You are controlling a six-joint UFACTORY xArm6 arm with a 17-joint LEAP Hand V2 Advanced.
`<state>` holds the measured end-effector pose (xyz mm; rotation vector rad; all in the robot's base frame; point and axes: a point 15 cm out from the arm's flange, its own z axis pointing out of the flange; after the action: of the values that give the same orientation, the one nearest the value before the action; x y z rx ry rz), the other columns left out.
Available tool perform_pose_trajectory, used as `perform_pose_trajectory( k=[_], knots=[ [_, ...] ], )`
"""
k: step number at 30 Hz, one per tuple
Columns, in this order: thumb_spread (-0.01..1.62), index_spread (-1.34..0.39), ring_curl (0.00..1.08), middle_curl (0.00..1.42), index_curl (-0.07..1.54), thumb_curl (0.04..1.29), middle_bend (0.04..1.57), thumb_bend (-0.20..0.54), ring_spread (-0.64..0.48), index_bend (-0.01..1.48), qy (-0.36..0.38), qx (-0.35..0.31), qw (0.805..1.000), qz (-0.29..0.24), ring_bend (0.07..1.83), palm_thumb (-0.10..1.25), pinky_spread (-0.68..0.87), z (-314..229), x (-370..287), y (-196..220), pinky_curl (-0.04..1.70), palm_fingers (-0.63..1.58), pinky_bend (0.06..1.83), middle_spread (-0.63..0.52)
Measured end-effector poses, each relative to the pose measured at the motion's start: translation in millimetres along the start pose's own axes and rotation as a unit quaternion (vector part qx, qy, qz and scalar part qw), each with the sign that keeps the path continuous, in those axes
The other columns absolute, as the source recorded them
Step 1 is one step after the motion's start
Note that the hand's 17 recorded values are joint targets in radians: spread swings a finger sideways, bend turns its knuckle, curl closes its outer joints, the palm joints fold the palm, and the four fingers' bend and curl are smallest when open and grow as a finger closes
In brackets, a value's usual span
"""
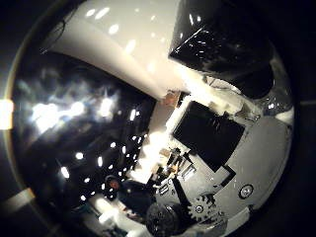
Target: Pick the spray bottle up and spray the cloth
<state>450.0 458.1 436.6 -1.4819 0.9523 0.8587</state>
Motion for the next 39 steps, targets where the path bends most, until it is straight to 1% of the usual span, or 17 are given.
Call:
perform_pose_trajectory(
  k=[5,10,15,19,23,27,32,36,39],
  knots=[
    [0.91,-0.29,0.61,0.75,0.66,0.92,1.3,-0.014,-0.2,1.13,-0.012,-0.03,0.999,0.006,1.43,0.93,-0.3,34,13,29,0.64,1.2,1.32,-0.19],
    [0.91,-0.29,0.61,0.75,0.66,0.92,1.3,-0.014,-0.2,1.13,-0.03,-0.071,0.997,0.014,1.43,0.93,-0.3,64,33,66,0.64,1.2,1.32,-0.19],
    [0.91,-0.29,0.61,0.75,0.66,0.93,1.3,-0.013,-0.2,1.13,-0.02,-0.086,0.996,0.023,1.43,0.93,-0.3,74,65,88,0.64,1.2,1.32,-0.19],
    [0.9,-0.29,0.61,0.75,0.66,0.93,1.3,-0.014,-0.2,1.13,-0.006,-0.093,0.995,0.039,1.43,0.94,-0.3,78,102,100,0.64,1.2,1.32,-0.19],
    [0.89,-0.29,0.61,0.75,0.66,0.93,1.3,-0.015,-0.21,1.13,0.006,-0.09,0.995,0.033,1.43,0.94,-0.29,76,124,102,0.64,1.2,1.32,-0.19],
    [0.88,-0.29,0.61,0.75,0.66,0.93,1.3,-0.014,-0.21,1.13,0.032,-0.073,0.997,0.017,1.42,0.94,-0.29,69,146,92,0.64,1.2,1.32,-0.19],
    [0.88,-0.3,0.61,0.75,0.66,0.93,1.3,-0.014,-0.21,1.12,0.04,-0.059,0.997,0.006,1.42,0.94,-0.29,57,152,74,0.64,1.2,1.32,-0.19],
    [0.87,-0.3,0.61,0.75,0.66,0.93,1.3,-0.016,-0.21,1.12,0.043,-0.054,0.998,0.003,1.42,0.94,-0.3,54,153,68,0.64,1.2,1.32,-0.19],
    [0.86,-0.3,0.61,0.75,0.66,0.92,1.3,-0.025,-0.21,1.12,0.051,-0.051,0.997,0.005,1.42,0.9,-0.3,53,159,69,0.64,1.2,1.32,-0.19]
  ],
)
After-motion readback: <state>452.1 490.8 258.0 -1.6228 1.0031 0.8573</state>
